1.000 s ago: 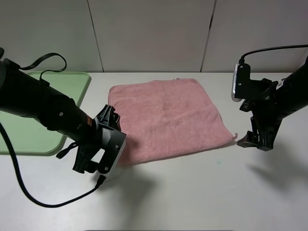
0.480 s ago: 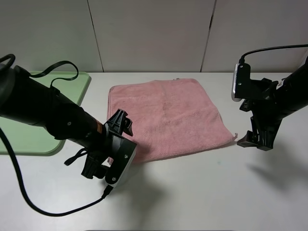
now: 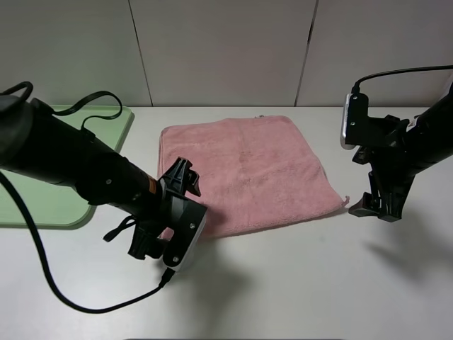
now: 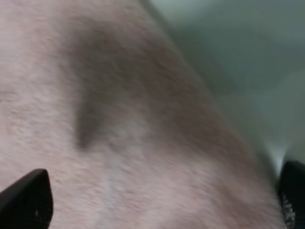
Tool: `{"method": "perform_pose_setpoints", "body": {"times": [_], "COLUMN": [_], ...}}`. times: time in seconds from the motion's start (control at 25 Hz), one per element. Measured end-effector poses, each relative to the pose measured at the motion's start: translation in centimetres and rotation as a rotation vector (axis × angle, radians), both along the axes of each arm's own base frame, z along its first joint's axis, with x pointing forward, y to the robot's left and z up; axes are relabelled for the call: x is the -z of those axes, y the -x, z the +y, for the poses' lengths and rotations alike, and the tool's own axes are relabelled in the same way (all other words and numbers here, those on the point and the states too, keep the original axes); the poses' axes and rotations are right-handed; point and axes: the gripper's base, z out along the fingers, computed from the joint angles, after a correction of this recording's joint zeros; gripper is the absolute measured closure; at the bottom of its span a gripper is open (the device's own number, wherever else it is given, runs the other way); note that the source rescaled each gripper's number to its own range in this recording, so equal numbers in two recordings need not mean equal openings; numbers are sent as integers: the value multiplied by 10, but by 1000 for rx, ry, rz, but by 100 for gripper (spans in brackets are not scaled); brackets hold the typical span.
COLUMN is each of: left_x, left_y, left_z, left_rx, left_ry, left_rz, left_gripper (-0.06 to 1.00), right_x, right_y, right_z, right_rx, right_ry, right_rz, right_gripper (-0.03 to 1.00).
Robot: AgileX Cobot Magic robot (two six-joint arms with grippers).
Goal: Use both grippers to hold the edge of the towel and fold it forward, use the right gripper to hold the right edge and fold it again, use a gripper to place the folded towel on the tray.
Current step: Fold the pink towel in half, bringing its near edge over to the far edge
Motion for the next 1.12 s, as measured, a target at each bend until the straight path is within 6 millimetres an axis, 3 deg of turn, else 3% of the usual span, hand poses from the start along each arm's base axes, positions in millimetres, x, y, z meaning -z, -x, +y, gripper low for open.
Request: {"method": "perform_pose_setpoints", "body": {"times": [0.28,0.84,1.0,1.12], "left_x": [1,4,5,7], "left_y": [-3,0,3,6], "left_z": [-3,-2,1,4], "left_rx": [-5,-17,-65,-108], "left_ry": [30,-6,-27,-49], "left_rz": [-29,20,69,114], "left_gripper": [1,17,32,51], "right_x": [0,0,0,0], "right_y": [0,0,0,0], "right_z": [0,0,0,0], "right_rx": [0,0,0,0], "right_ry": [0,0,0,0], "right_rz": [0,0,0,-1], "right_gripper": [-3,-3,-3,-3]}}
